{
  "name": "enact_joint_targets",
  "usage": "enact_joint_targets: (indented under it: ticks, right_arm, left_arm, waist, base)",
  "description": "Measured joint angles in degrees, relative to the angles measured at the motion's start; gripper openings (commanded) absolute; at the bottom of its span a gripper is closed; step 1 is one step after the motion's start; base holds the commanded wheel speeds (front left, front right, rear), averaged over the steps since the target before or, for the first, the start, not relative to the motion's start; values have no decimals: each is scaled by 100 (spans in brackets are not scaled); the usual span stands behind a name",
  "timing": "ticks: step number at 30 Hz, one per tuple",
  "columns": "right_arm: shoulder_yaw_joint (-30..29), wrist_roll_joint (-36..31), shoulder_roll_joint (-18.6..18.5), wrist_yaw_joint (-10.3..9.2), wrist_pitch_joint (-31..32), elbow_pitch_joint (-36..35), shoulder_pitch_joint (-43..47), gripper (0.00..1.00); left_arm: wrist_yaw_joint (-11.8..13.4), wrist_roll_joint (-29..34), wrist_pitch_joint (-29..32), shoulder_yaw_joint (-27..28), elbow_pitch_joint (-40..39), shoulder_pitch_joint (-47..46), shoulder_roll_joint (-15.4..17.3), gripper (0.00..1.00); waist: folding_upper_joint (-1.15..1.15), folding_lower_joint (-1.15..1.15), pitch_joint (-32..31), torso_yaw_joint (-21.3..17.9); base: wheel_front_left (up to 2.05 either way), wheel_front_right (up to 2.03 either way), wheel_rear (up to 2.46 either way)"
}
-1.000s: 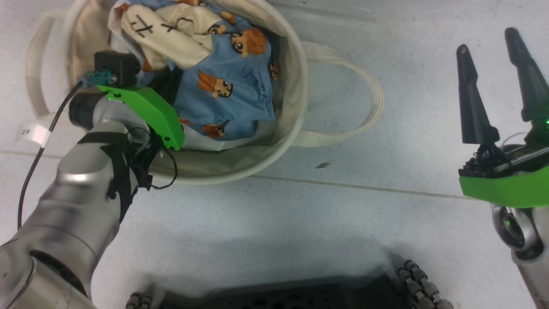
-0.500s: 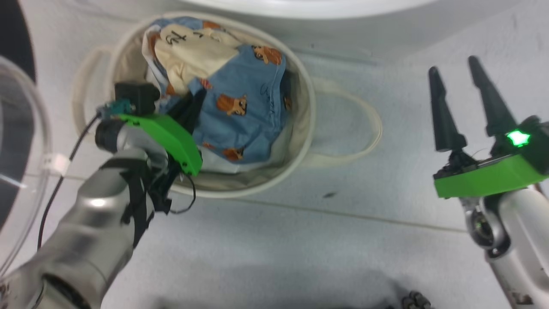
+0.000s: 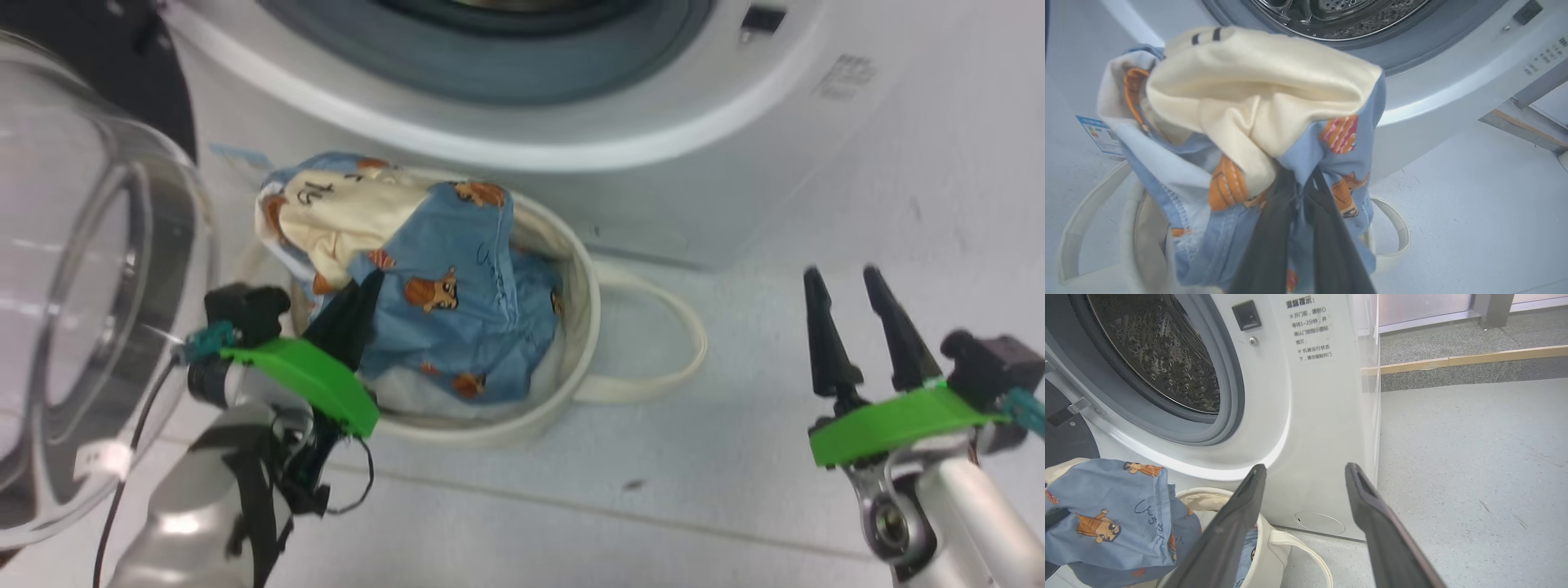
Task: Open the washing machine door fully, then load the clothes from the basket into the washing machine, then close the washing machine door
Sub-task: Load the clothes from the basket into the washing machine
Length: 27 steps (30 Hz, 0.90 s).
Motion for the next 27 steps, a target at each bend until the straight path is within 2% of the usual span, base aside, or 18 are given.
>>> enact_joint_targets:
  ticks: [5, 15, 21, 27]
  right_arm:
    - [-182, -19, 67, 0, 0, 143, 215, 100]
    - [-450, -16, 221, 0, 0, 268, 605, 100]
    - [-593, -16, 220, 0, 0, 267, 738, 100]
    - [-584, -16, 221, 0, 0, 236, 736, 100]
  left_arm:
    - [0, 571, 0, 450, -539, 618, -16, 0]
    - [0, 1200, 0, 862, -1617, 1492, -64, 0]
    - [0, 1277, 0, 970, -2005, 1602, -115, 0]
    - [0, 1274, 0, 978, -1936, 1560, -113, 0]
  waist:
    - [0, 0, -604, 28]
    - [0, 1, -1530, -12]
    - [0, 2, -1671, -8]
    - [0, 2, -1620, -20]
  base:
    - [0, 0, 0]
    - [0, 0, 0]
    - [0, 0, 0]
    - [0, 0, 0]
